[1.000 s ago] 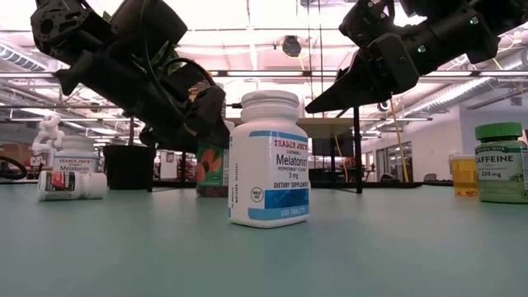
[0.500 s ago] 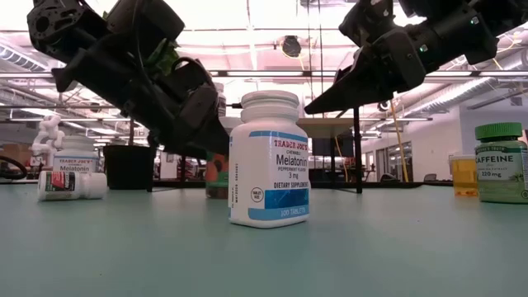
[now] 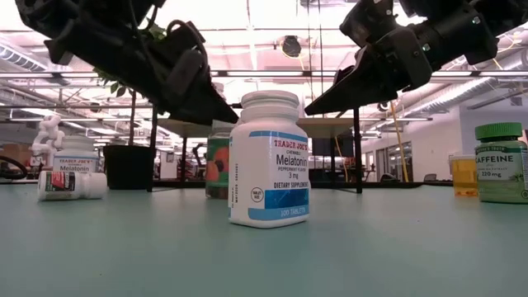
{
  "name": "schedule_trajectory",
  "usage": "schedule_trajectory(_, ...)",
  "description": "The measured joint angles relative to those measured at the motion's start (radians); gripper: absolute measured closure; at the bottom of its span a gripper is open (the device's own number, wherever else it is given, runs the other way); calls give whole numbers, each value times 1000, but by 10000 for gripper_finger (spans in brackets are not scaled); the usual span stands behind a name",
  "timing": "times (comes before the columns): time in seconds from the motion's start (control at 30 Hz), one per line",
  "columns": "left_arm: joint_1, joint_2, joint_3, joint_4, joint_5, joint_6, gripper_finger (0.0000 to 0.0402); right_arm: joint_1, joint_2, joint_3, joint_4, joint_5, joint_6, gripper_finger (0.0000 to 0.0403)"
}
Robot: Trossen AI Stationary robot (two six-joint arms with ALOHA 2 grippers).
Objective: Pick and place medicine bottles onto shelf by color
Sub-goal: Put the large green pill bottle pill on the shelf
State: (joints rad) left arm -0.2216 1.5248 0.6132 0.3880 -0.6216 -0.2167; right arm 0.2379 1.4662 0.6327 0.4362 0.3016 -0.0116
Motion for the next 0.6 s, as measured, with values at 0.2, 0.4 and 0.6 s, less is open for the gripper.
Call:
schedule_trajectory(0.2,77,-2,0,2,69,31,25,0,0,0,8,0,0,55)
schedule_trajectory(0.4,125,-2,0,4,126,30,29,0,0,0,8,-16,0,55)
schedule_trajectory(0.6,138,-2,0,5,189,33,95,0,0,0,6,-17,-2,55)
